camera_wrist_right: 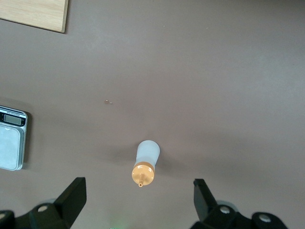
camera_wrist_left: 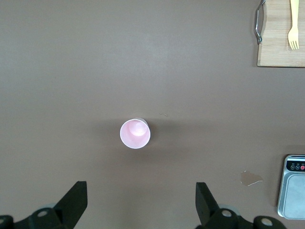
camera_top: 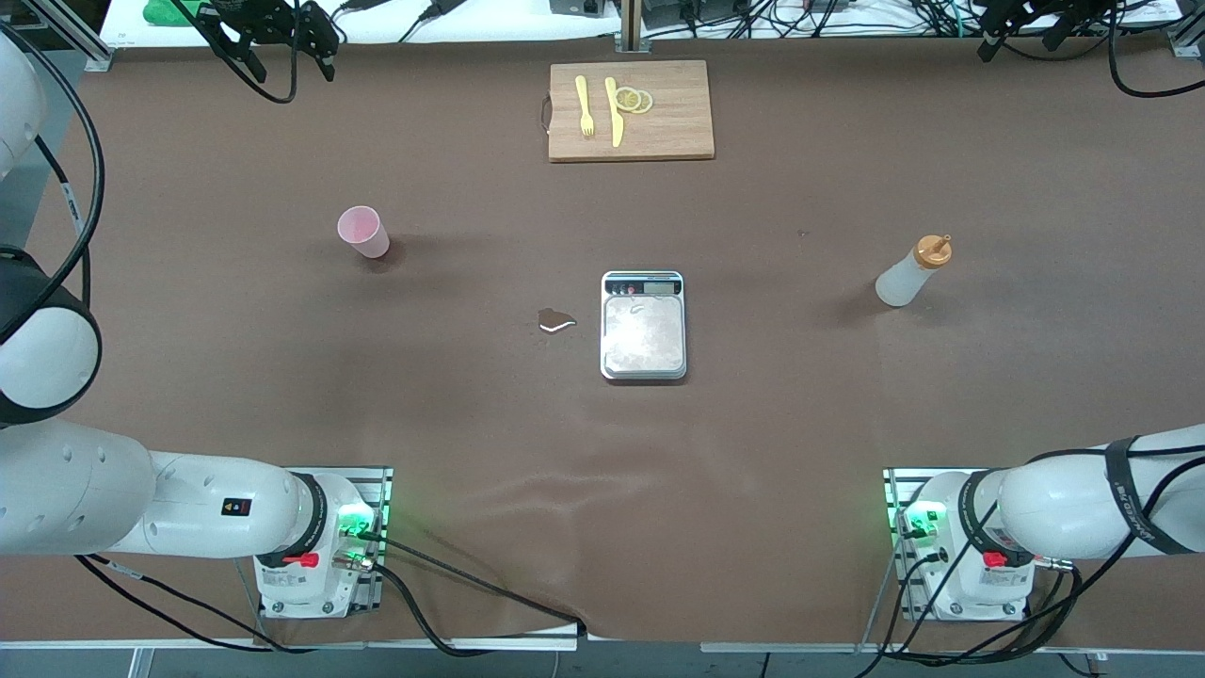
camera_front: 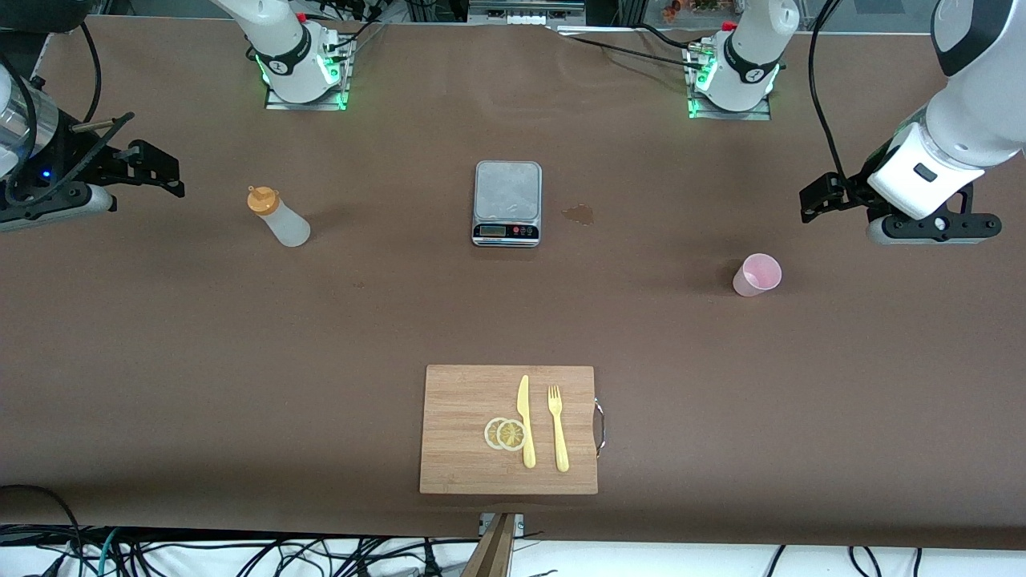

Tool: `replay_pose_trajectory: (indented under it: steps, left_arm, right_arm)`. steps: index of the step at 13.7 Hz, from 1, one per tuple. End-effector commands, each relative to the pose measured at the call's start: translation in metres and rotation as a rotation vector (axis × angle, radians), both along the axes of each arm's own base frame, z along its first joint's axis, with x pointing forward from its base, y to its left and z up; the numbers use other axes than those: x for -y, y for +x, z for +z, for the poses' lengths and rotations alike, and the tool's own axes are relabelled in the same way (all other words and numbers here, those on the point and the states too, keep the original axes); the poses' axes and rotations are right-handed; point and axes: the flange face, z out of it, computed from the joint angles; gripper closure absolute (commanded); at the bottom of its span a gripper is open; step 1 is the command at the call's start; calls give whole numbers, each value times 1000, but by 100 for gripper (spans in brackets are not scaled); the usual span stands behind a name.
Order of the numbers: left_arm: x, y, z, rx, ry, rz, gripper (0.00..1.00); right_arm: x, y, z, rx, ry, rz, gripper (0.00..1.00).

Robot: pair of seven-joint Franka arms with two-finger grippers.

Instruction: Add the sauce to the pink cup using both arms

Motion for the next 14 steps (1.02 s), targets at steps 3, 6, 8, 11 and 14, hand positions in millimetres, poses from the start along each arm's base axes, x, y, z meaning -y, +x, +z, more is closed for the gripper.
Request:
replay_pose_trajectory:
  steps: [3,6,8,11,14]
  left_arm:
    - [-2,1,4,0,-10,-17,0]
    - [-1,0,1,-25,-6,-22,0]
    - [-2,2,2,-22,-7,-22,0]
    - [-1,3,-5,-47,-5,-21,0]
    - [-1,4,-6,-48,-5,-22,0]
  right_arm:
    - [1,-4,6,1,3,-12,0]
    - [1,-5,5,-5,3,-10,0]
    - [3,-5,4,-6,3,-15,0]
    - [4,-4,4,-6,-8,-13,0]
    - [4,-4,1,-10,-8,-14,0]
